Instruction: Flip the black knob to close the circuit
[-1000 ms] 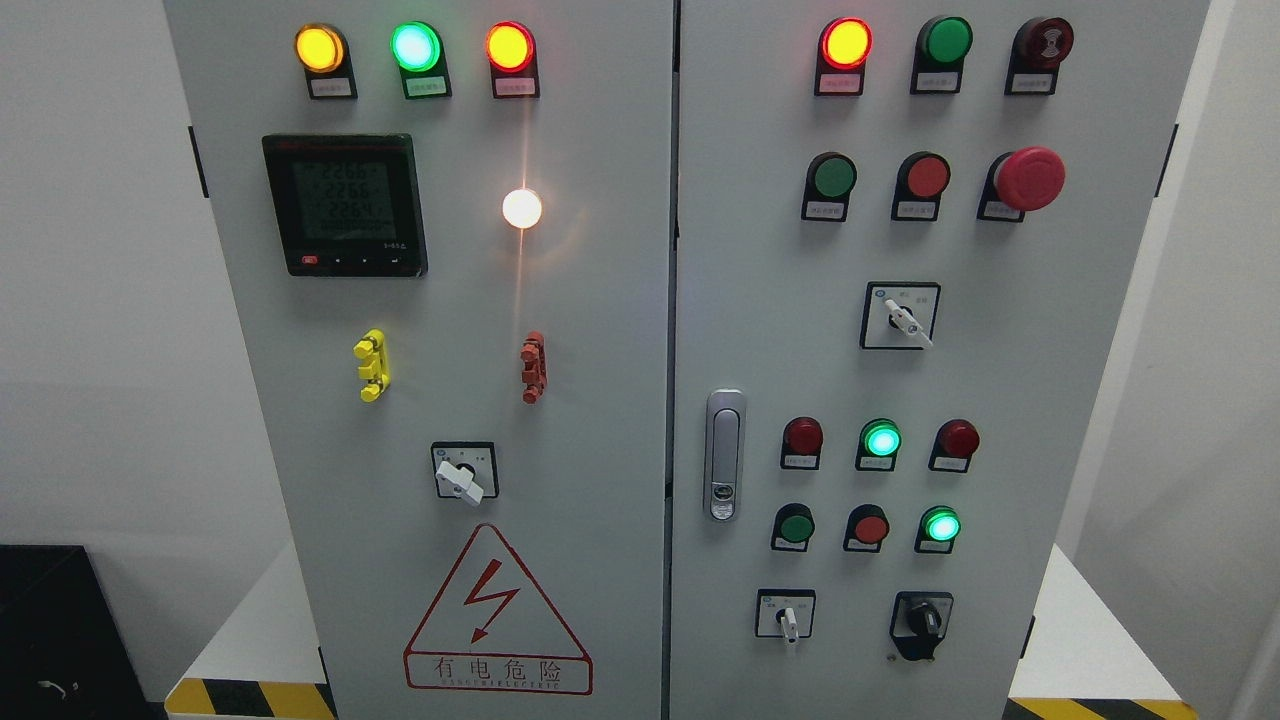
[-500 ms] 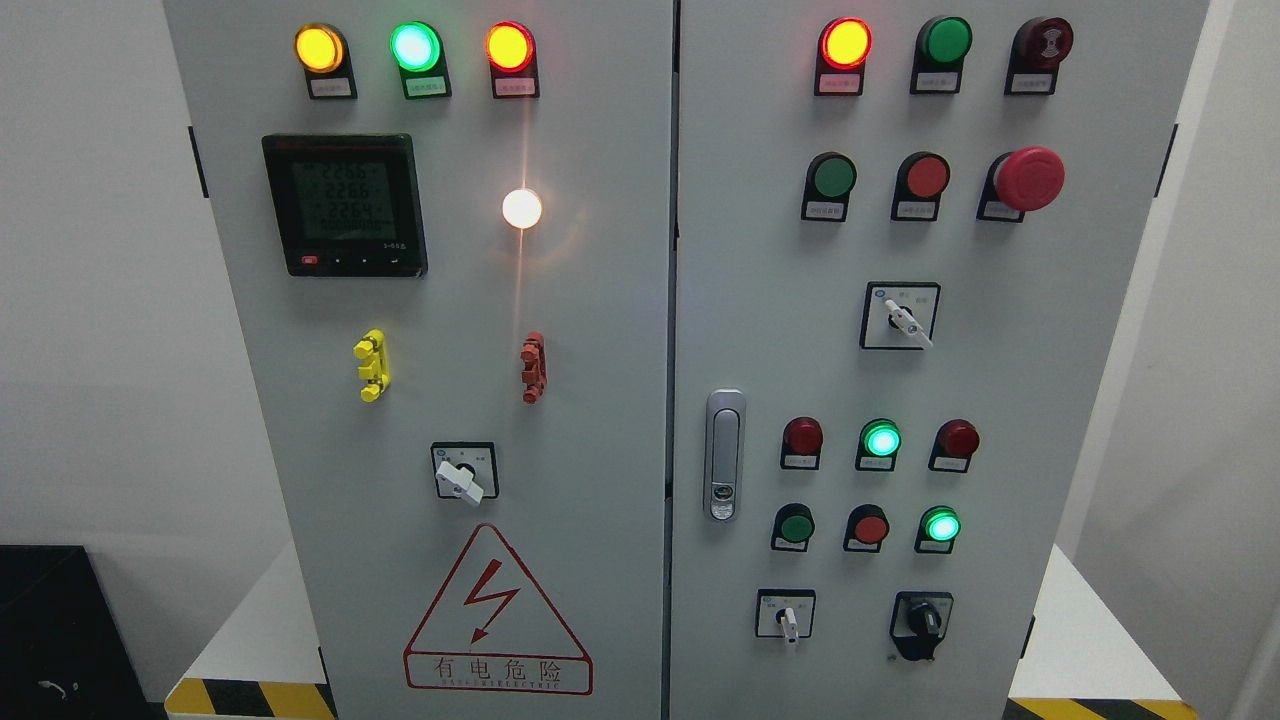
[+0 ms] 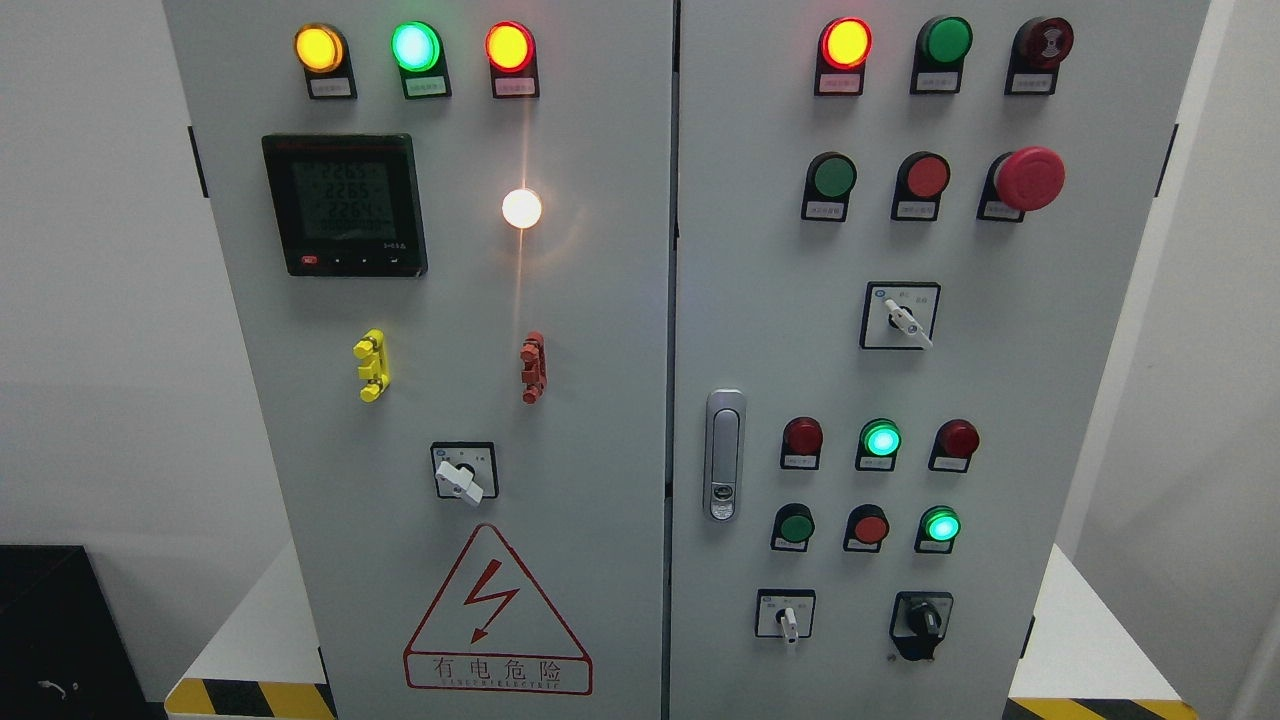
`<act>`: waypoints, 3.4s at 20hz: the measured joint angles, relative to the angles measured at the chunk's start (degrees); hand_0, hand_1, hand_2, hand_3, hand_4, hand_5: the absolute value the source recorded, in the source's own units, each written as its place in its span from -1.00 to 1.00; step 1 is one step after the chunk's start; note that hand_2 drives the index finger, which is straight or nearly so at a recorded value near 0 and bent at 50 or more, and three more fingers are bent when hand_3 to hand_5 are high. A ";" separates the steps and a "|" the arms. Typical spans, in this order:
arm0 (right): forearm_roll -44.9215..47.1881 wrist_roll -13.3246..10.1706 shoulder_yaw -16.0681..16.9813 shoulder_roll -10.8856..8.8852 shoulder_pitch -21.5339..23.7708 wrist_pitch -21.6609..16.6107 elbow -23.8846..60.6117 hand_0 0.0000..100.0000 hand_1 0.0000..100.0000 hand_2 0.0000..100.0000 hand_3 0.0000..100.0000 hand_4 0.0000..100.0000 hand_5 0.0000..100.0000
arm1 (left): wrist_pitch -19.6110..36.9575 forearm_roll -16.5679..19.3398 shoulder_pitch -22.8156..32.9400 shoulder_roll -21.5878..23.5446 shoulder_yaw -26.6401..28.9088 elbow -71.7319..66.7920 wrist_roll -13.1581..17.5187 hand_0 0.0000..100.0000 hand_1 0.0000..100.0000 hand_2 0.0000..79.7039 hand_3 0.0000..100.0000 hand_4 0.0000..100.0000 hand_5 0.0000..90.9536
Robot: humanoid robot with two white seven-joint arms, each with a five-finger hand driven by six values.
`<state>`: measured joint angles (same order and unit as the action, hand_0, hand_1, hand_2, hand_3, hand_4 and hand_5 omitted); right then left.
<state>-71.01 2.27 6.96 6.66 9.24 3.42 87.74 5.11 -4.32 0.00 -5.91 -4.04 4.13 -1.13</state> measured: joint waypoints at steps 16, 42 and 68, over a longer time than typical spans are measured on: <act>-5.53 6.39 0.09 0.33 -7.21 3.55 9.27 -1.00 -1.00 0.83 1.00 0.94 0.96 | 0.00 0.00 0.00 0.01 0.00 0.00 0.00 -0.76 0.11 -1.00 -1.00 -1.00 -1.00; -10.37 13.38 1.49 0.37 -17.01 4.80 12.77 -1.00 -1.00 0.84 1.00 0.95 0.96 | 0.00 0.00 0.00 0.02 0.00 0.00 0.00 -0.76 0.11 -1.00 -1.00 -1.00 -1.00; -12.35 14.33 3.17 0.34 -22.66 5.48 11.23 -1.00 -1.00 0.85 1.00 0.95 0.96 | 0.00 -0.01 0.00 0.01 0.00 0.00 0.00 -0.76 0.11 -1.00 -1.00 -1.00 -1.00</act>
<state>-83.36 16.60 10.12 7.00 -13.42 8.90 98.97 5.11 -4.33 0.00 -5.90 -4.04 4.13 -1.14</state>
